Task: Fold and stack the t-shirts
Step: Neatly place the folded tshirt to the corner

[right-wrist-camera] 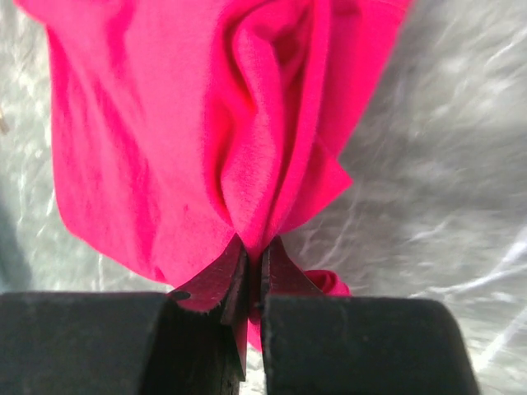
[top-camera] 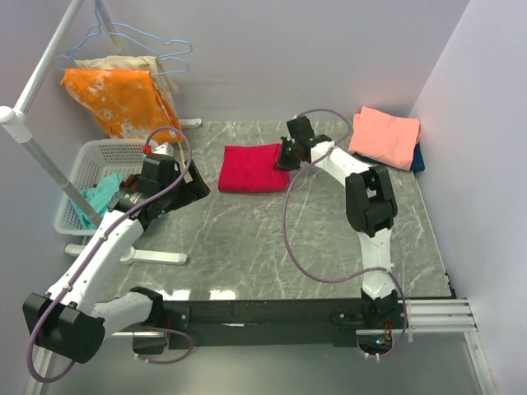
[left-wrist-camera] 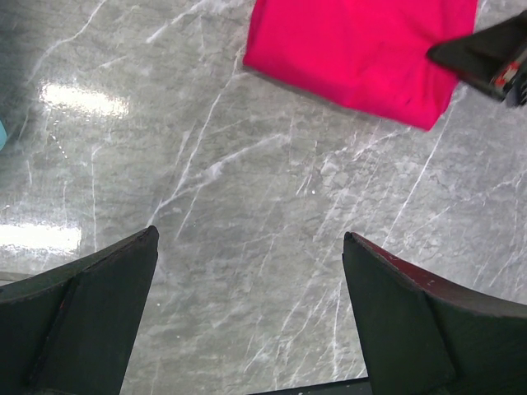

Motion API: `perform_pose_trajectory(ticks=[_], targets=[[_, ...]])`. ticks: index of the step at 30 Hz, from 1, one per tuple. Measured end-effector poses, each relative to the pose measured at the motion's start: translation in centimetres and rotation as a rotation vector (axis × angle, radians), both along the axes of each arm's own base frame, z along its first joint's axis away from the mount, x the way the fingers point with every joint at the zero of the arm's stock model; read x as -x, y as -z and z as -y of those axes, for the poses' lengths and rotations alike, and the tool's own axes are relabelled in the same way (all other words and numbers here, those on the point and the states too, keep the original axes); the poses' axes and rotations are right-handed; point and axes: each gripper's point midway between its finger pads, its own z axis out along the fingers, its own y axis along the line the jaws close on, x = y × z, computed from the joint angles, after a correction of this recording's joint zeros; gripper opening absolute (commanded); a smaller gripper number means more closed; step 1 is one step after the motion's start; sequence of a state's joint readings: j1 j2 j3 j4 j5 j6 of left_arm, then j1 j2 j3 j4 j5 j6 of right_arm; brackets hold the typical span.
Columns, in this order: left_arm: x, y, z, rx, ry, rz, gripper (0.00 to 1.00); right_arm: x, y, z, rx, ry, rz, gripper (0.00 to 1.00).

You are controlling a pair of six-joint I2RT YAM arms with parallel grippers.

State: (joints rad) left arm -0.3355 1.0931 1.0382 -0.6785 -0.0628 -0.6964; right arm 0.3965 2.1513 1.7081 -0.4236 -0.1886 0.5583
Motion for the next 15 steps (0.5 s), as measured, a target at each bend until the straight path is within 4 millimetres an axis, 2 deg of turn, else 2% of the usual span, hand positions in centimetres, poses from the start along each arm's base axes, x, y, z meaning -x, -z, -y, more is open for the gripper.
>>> perform_pose_trajectory(ticks=[8,15], targets=[[0.2,-0.3,0.2,0.009,0.012,0.005,0.99,-4.0,-2.4,2.3,0.107,0.051,0.052,0.00],[0.3,-0.3,0.4,0.019,0.025,0.001,1.00,-7.5,-3.7,7.0,0.192,0.132,0.086,0.00]])
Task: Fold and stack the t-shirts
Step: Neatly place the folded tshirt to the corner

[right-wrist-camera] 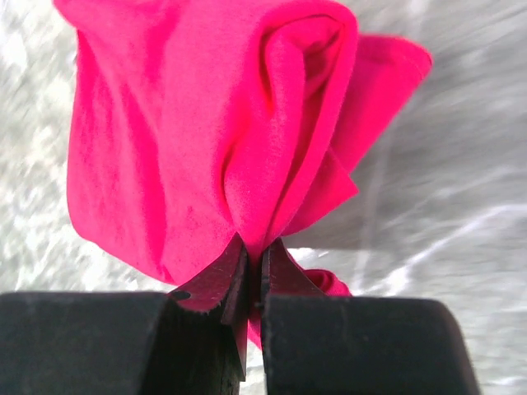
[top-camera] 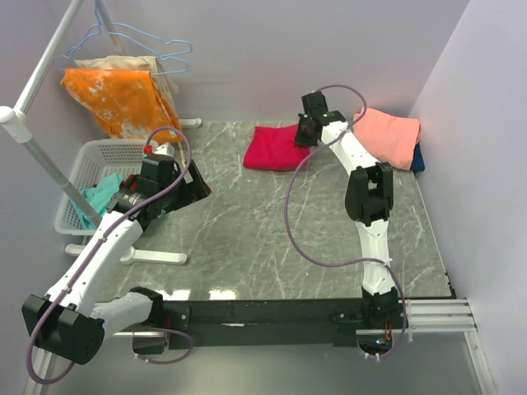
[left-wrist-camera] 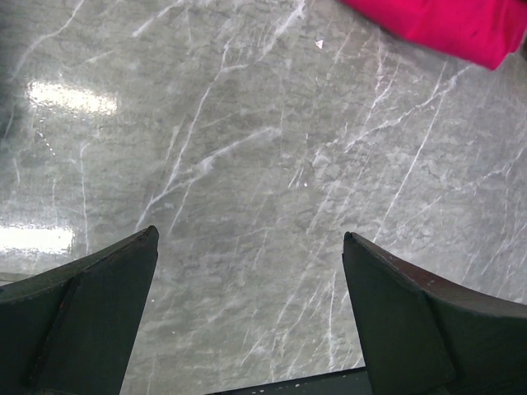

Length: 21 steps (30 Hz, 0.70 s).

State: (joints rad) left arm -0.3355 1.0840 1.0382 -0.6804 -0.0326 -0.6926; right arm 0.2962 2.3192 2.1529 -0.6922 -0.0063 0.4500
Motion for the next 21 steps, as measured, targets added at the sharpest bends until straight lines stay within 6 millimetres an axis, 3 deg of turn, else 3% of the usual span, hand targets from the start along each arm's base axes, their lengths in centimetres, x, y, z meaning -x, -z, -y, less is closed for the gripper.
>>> perform_pose_trajectory(ticks=[10,16,21], targets=[[-0.2,-0.5,0.2,-0.009,0.020,-0.004,0.99,-2.8,-2.2,8.3,0.109,0.127,0.060,0.00],[-0.6,-0.7,0.7,-0.003,0.040,-0.008,1.00,-3.6,-2.9,16.1,0.212,0.226,0.071,0.00],[-0.9,-0.6,1.4,0.014,0.066,-0.028,0.99,-4.7,-6.6,23.2,0.282,0.331,0.150,0.00]])
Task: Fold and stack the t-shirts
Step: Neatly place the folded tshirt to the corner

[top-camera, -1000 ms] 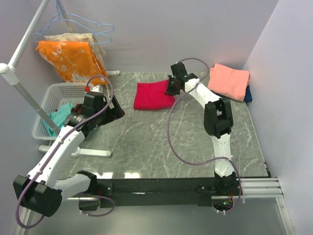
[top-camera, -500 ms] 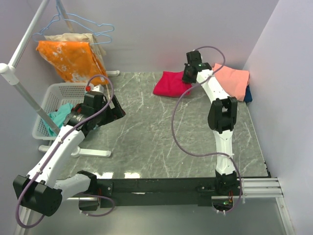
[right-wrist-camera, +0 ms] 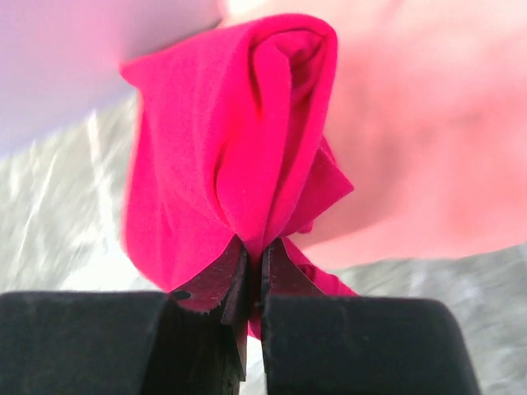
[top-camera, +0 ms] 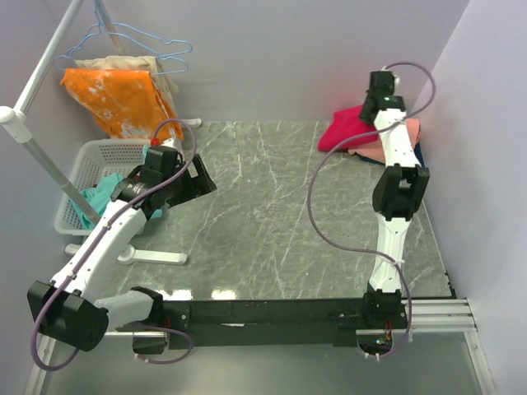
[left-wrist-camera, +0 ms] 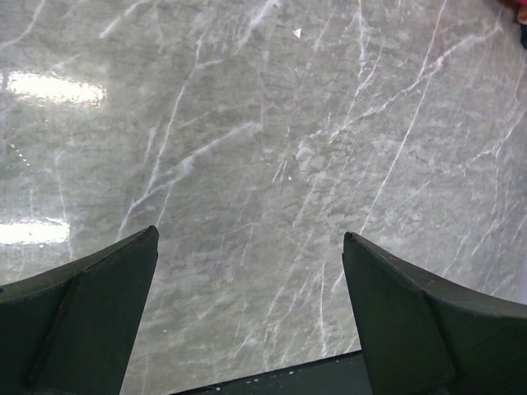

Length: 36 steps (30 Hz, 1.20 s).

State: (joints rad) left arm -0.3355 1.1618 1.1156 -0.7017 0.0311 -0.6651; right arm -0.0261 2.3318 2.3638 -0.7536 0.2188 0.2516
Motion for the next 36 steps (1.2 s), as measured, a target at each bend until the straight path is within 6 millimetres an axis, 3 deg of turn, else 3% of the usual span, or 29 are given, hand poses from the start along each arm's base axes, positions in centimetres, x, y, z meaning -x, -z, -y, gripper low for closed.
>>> perform_pose_trajectory(ticks=[3,8,17,27,36], targets=[[-0.4,0.1,0.4,0.003,0.012,-0.013,0.99,-0.4,-1.2,4.1,0.021,0.072,0.049,0.00],[-1.2,0.8,1.1,-0.008,0.030,-0.039,0.99,0.2,-0.6,8.4,0.029,0.153,0.048,0.00],[-1.6,1.6,2.4,-0.020,0.060,-0.066,1.00,-0.1,-0.6,9.7,0.058,0.246,0.071,0.00],[-1.5,1.7,3.6,-0.032,0.079,-0.069,0.99,0.8,-1.0,13.4,0.065,0.407,0.111,0.00],[-1.4,1.9,4.5,-0.046,0.092,-0.070,0.99,0.9,-1.7,14.4,0.088,0.472,0.144,0.00]])
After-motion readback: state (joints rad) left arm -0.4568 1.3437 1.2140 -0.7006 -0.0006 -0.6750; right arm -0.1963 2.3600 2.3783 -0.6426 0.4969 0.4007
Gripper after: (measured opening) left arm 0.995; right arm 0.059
